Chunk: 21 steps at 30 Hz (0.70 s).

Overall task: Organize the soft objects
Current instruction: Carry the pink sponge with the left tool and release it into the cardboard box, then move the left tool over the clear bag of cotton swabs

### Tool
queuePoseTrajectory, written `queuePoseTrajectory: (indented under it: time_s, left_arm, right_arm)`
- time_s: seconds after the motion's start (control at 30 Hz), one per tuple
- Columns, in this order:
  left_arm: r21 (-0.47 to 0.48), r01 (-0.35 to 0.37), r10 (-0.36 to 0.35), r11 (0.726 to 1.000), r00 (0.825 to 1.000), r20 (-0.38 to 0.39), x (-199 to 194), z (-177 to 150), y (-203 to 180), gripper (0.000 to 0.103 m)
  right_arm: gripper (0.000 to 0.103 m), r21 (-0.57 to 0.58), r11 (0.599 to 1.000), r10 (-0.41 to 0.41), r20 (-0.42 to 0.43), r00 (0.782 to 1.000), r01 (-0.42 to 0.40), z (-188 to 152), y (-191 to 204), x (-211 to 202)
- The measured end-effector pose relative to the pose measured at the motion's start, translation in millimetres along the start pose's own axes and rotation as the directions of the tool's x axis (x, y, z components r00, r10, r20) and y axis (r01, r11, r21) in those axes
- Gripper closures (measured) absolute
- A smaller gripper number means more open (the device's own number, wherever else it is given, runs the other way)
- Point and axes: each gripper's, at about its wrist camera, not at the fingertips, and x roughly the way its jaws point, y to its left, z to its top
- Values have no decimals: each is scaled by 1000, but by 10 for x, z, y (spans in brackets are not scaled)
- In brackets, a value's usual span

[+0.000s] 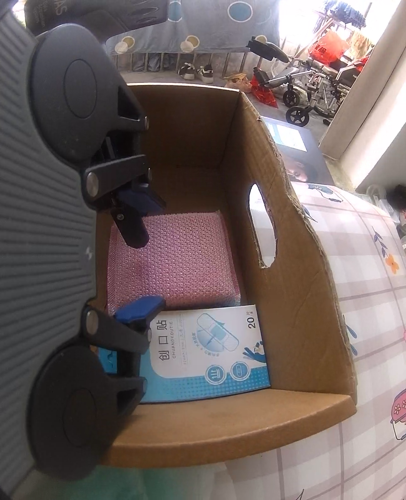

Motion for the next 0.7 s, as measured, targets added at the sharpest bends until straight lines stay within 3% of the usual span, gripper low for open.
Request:
queuePoseTrajectory:
  time_s: [0.2, 0.27, 0.3, 0.53, 0.7]
  left_arm:
    - [-24, -4, 5, 1000, 999, 41, -206, -46, -13, 59]
    - [-24, -15, 17, 1000, 997, 69, -329, -86, -51, 42]
    - [-19, -22, 24, 1000, 996, 89, -408, -101, -76, 40]
    - [54, -15, 4, 998, 981, 196, -907, -311, -471, 33]
    - [122, 9, -39, 993, 968, 247, -1154, -469, -921, 32]
  right_arm:
    - [42, 10, 999, 52, 30, 998, -52, -22, -12, -123]
    - [42, 10, 996, 87, 46, 995, -87, -43, -11, -218]
    - [42, 7, 995, 103, 55, 993, -104, -57, 0, -276]
    - [42, -44, 979, 204, 147, 968, -200, -217, -18, -897]
    - [42, -74, 970, 244, 242, 939, -233, -383, -289, -1497]
